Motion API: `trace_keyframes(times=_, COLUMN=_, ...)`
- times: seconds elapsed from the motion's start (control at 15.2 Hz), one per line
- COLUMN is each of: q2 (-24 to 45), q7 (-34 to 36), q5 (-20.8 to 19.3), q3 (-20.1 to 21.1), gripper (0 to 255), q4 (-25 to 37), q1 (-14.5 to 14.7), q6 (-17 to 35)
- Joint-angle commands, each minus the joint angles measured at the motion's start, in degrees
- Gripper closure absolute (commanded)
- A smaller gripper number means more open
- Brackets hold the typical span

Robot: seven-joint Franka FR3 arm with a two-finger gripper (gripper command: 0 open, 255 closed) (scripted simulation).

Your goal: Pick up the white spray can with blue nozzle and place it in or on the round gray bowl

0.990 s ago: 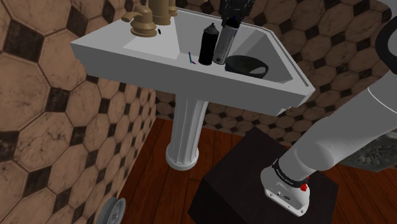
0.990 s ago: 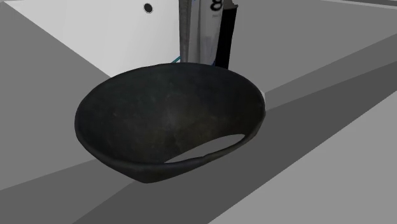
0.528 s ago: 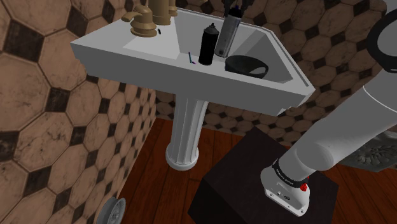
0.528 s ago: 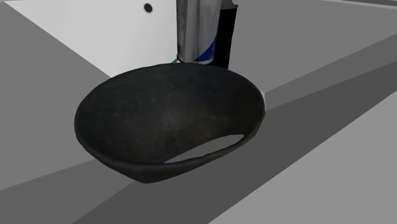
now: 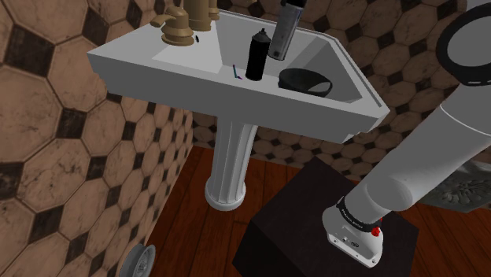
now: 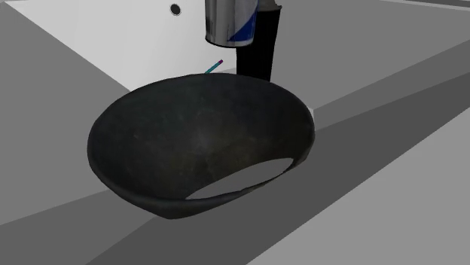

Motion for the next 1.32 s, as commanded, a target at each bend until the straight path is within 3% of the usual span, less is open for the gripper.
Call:
trace_keyframes(times=0.0, q2=1.7, q7=-0.3, q5=-0.1, q3=0.0, gripper=255, q4=4.1, q1=0.0, q6=-2.4)
trace_keyframes(times=0.33, q2=6.6, q7=-0.9, q5=-0.4, q3=0.1, gripper=255, q4=15.4, q1=0.1, q6=-8.7)
trace_keyframes(times=0.59, q2=13.4, q7=-1.7, q5=-1.0, q3=0.1, gripper=255, q4=29.7, q1=0.5, q6=-16.1)
trace_keyframes(times=0.86, q2=5.2, q7=-1.9, q5=-1.0, q3=0.1, gripper=255, q4=22.4, q1=0.3, q6=-17.0)
trace_keyframes(times=1.25, q2=-2.8, q7=-2.5, q5=-1.2, q3=0.1, gripper=255, q4=19.4, q1=0.3, q6=-22.1)
